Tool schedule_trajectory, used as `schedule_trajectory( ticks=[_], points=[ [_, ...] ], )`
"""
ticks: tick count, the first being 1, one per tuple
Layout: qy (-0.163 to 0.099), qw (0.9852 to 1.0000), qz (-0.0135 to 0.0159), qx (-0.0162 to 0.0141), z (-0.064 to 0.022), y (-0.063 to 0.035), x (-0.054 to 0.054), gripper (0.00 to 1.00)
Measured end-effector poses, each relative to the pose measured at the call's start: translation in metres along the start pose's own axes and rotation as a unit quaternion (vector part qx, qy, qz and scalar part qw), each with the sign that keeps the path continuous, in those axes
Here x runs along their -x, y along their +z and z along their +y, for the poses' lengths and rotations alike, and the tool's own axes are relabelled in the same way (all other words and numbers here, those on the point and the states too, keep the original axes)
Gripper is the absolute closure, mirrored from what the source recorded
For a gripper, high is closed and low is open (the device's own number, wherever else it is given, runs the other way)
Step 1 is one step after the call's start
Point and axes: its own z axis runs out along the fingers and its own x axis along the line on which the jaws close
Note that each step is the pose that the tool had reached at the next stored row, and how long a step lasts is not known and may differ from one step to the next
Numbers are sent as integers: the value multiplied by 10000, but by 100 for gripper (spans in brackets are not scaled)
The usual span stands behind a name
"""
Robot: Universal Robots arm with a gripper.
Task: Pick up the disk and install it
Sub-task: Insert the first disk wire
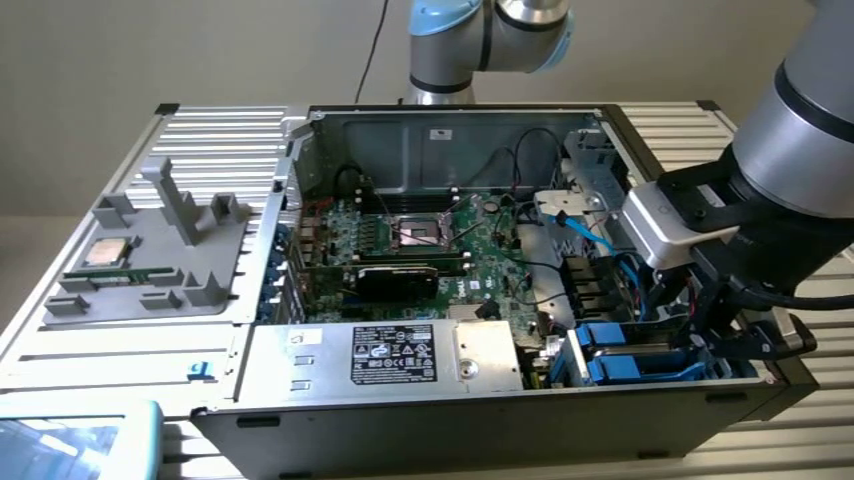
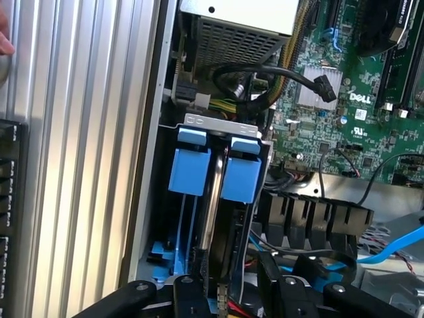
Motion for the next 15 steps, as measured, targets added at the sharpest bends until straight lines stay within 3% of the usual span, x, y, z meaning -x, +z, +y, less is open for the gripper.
schedule_trajectory(
  ticks=[5, 11, 13, 15],
  points=[
    [2, 10000, -22, 22, -9, 6, -2, 58],
    [6, 10000, -72, 51, -9, 15, -3, 60],
    [7, 9999, -85, 55, -9, 15, -3, 73],
    [8, 9999, -97, 54, -9, 16, -3, 79]
  ],
)
